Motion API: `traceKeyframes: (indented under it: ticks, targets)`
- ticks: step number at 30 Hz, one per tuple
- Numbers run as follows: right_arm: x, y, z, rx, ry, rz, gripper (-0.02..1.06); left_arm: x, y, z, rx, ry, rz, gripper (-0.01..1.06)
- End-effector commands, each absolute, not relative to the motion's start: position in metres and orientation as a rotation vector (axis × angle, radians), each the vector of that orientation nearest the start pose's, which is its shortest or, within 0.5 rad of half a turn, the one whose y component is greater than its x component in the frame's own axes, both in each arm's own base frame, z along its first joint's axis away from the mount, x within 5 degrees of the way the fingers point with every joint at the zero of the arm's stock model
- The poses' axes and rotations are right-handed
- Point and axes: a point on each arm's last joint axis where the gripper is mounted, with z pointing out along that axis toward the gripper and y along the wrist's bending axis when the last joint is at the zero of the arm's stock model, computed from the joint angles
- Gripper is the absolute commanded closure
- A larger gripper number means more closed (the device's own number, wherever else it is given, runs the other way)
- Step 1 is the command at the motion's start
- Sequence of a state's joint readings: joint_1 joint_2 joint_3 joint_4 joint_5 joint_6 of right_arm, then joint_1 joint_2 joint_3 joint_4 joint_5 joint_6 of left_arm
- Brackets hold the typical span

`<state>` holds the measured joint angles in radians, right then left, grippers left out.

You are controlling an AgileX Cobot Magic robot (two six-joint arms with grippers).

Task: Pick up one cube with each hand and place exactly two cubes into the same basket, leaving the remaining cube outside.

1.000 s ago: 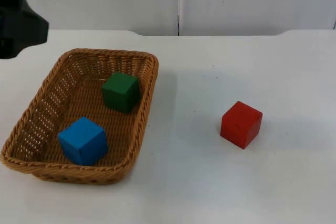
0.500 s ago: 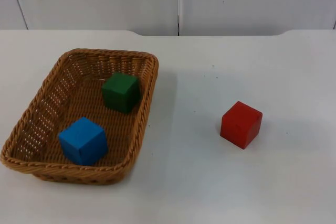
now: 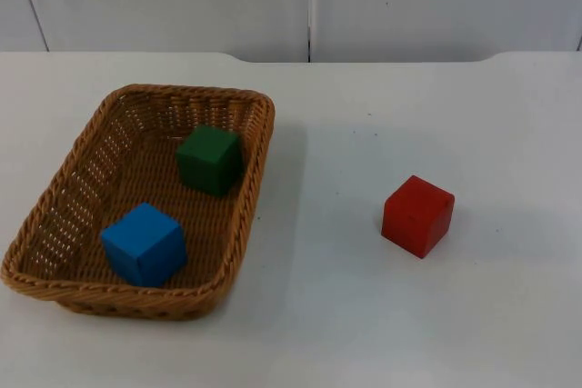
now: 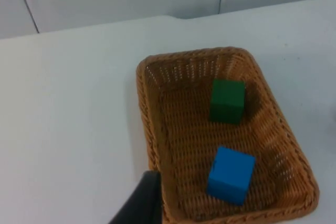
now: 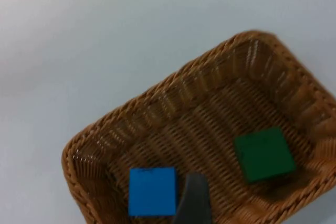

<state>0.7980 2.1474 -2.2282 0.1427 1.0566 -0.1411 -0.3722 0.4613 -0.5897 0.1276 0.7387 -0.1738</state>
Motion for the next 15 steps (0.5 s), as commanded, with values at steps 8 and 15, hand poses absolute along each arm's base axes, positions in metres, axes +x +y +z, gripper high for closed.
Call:
traceKeyframes:
  ticks: [8,15]
  targets:
    - [0.308,0.342,0.321,-1.100,2.256,0.487,0.40,0.056,-0.016,0.314,0.252,2.069,-0.218,0.03]
    - [0.280,0.310,0.316,-1.086,2.223,0.471,0.40,0.040,-0.015,0.316,0.279,2.020,-0.286,0.03]
